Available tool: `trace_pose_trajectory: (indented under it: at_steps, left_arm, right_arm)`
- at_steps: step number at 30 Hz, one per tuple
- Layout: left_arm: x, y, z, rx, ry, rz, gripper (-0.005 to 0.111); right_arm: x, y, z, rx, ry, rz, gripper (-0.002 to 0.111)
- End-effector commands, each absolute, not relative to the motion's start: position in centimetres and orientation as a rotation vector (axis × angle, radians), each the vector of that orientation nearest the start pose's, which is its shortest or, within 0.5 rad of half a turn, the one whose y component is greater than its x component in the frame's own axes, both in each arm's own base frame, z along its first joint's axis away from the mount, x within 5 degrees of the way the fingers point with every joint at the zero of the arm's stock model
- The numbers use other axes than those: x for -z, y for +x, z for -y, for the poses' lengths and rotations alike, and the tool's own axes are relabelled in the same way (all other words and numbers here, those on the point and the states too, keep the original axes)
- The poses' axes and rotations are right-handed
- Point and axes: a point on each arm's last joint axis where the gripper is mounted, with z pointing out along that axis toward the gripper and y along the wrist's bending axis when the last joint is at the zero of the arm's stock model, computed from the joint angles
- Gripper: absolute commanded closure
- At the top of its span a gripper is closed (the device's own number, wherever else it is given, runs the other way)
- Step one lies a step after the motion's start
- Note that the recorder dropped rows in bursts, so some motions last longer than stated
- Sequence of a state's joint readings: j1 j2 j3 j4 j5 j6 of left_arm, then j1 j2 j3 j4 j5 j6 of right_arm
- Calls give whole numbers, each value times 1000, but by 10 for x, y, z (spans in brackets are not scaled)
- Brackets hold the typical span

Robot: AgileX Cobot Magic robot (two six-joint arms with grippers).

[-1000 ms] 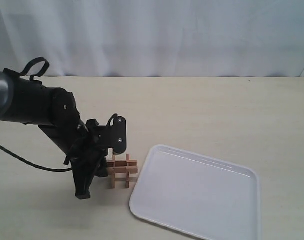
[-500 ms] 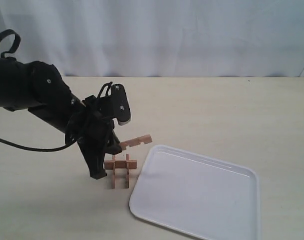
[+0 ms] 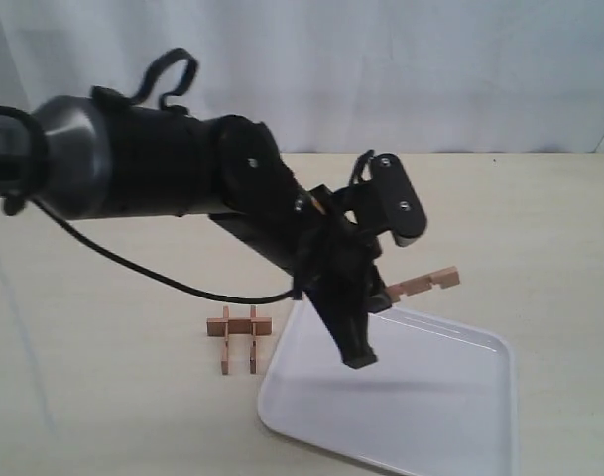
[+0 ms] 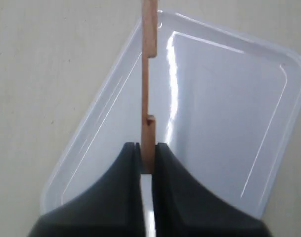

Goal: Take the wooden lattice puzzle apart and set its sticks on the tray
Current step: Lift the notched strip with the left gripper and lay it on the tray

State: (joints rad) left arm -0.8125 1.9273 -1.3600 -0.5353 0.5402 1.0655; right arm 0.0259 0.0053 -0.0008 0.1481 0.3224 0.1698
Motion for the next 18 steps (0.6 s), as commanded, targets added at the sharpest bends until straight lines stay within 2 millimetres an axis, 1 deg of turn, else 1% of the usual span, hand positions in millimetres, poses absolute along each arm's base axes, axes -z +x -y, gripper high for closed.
trace_pose_trajectory:
  at_steps: [1, 5, 7, 10, 14, 18]
  left_arm:
    - [-189, 273, 352, 372, 1706, -1954, 107]
    - [-167, 272, 373, 298, 1753, -2025, 107]
    - [-160, 269, 383, 275, 1793, -2013, 107]
    - [-149, 265, 394, 238, 1828, -2004, 107]
    - [-135, 266, 397, 204, 1836, -2015, 107]
    - [-126, 267, 397, 182, 1856, -2015, 107]
  right_arm:
    - [-185, 54, -6, -280, 216, -1796, 104]
    - [-185, 54, -6, -280, 216, -1796, 104]
    - [-185, 54, -6, -280, 216, -1796, 104]
    - [-185, 54, -6, -280, 216, -1796, 104]
    - [-185, 54, -6, -280, 216, -1796, 104]
    - [-185, 54, -6, -280, 216, -1796, 104]
